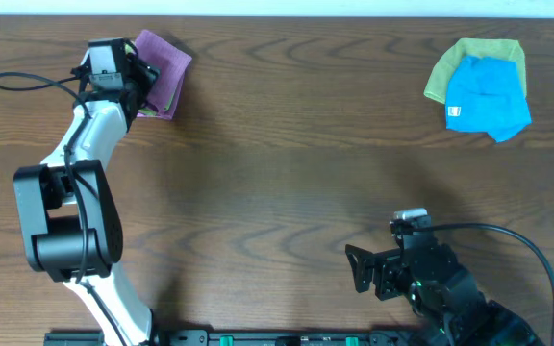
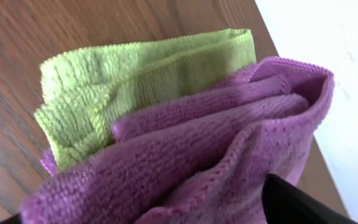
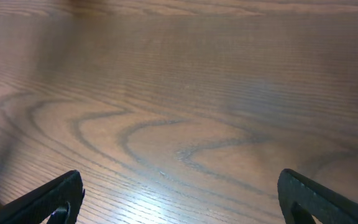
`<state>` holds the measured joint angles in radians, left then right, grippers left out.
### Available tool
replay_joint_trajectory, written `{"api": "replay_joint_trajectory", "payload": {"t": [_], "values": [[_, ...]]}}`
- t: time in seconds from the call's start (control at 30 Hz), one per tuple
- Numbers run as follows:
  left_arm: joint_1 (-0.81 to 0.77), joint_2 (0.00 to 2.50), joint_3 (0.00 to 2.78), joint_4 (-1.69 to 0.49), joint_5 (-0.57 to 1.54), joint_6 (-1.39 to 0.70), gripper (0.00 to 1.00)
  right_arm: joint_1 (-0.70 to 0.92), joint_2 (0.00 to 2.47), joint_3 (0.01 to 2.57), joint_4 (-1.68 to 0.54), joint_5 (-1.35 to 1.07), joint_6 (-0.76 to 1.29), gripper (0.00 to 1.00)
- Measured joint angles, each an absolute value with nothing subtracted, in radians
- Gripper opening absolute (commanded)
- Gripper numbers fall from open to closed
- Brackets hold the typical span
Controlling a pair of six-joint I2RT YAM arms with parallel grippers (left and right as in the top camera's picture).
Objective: Fold the cloth
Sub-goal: 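Lower the purple cloth onto the green cloth stack and release it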
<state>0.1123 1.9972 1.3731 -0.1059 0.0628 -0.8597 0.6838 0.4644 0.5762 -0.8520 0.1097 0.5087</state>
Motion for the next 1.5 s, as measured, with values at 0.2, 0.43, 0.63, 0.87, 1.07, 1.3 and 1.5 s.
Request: {"api": "replay_joint_trajectory", "payload": {"t": [0.2,0.43,0.63,0.87,1.07,1.3,1.5], "values": [[0.166,1.98,1.373,-0.139,0.099,-0.832,0.94,0.684,0.464,0.576,-0.852,0.11,0.509,0.99],[0.208,1.855,1.374,-0.199,0.125,-0.778,0.4,0.684,0.464,0.576,-0.852,0.11,0.509,0.99],[0.207,1.79,1.376,-0.154,0.188,-0.739,0.06,0.684,0.464,0.576,-0.852,0.11,0.509,0.99],[0.178,1.805,1.377,-0.09,0.21,-0.732,0.06,0.684,0.464,0.576,-0.852,0.11,0.509,0.99],[0.152,1.914,1.377,0.012,0.209,-0.732,0.06,0.684,0.464,0.576,-0.852,0.11,0.509,0.99],[0.149,2.037,1.377,0.064,0.155,-0.732,0.06,0.684,0.464,0.576,-0.852,0.11,0.509,0.99],[0.149,2.08,1.377,0.065,0.057,-0.732,0.06,0.684,0.464,0.576,-0.852,0.11,0.509,0.99]]}}
